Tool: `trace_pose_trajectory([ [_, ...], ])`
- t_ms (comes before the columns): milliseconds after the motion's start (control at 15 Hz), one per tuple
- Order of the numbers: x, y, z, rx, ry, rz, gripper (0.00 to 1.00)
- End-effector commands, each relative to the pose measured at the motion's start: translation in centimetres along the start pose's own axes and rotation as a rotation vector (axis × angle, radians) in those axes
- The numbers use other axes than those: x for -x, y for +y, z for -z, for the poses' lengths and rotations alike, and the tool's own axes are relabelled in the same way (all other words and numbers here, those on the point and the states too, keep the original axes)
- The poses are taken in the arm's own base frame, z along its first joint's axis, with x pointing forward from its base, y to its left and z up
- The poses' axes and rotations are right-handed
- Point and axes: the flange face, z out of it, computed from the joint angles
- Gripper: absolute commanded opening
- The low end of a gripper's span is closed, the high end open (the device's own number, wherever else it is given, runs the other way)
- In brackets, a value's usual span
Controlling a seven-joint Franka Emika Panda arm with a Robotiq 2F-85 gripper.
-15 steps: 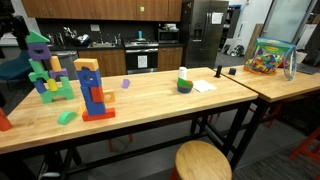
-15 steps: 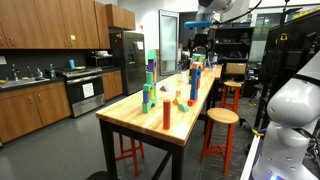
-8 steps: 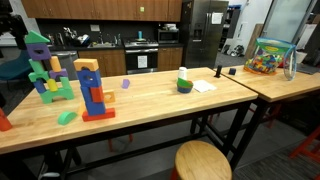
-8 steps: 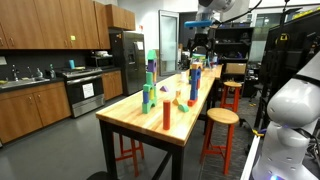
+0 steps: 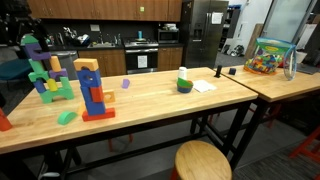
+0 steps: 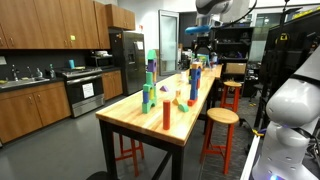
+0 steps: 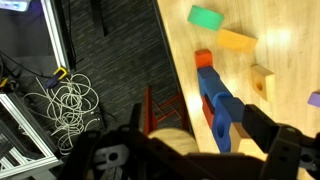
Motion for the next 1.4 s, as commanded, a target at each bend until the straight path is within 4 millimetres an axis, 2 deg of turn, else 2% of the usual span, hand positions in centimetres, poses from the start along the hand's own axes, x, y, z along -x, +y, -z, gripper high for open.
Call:
trace_pose_trajectory([
  [0,-1.6,-1.2,1.7,-0.054,0.022,-0.059,1.0],
  [333,-2.1,-3.6,2.2,-0.108,0.013,-0.051,1.0],
  [733,-3.2,-6.2,0.3,-0.099,0.025,-0.061,1.0],
  [1333,-6.6,-6.2,-3.1,-0.003,-0.013,-0.132,1.0],
])
